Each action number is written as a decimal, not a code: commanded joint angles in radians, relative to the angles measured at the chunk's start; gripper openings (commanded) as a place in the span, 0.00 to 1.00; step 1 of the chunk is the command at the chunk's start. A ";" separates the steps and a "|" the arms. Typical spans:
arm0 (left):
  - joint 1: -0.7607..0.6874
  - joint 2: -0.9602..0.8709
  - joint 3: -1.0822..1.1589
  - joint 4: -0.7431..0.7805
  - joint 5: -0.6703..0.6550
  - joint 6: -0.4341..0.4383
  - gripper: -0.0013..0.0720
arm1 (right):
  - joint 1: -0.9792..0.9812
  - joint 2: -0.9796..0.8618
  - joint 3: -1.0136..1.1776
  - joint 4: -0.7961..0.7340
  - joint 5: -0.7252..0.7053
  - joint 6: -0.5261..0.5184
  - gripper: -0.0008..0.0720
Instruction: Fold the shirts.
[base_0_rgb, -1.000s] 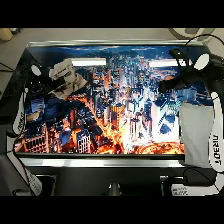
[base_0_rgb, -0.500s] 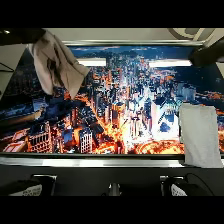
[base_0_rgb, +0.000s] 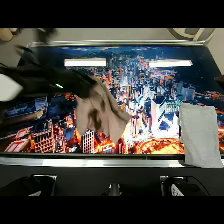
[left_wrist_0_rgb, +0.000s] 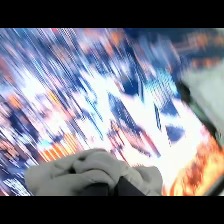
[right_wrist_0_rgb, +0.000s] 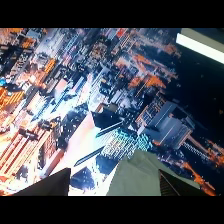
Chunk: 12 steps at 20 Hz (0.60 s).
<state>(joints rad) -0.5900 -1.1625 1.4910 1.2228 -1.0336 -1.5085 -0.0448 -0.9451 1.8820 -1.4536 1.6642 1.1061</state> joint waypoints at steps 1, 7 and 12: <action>-0.146 -0.151 -0.203 -0.099 0.110 -0.004 0.05 | 0.001 -0.031 0.000 -0.014 0.101 0.000 0.77; -0.040 -0.314 -0.098 -0.245 -0.061 -0.020 1.00 | 0.001 -0.225 -0.006 0.010 0.138 0.000 0.78; 0.310 -0.180 -0.086 -0.006 -0.280 -0.047 1.00 | 0.003 -0.275 -0.352 0.136 0.060 -0.009 0.76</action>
<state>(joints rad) -0.4427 -1.3861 1.4143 1.1091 -1.1717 -1.5345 -0.0441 -1.1938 1.7096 -1.3846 1.7699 1.1019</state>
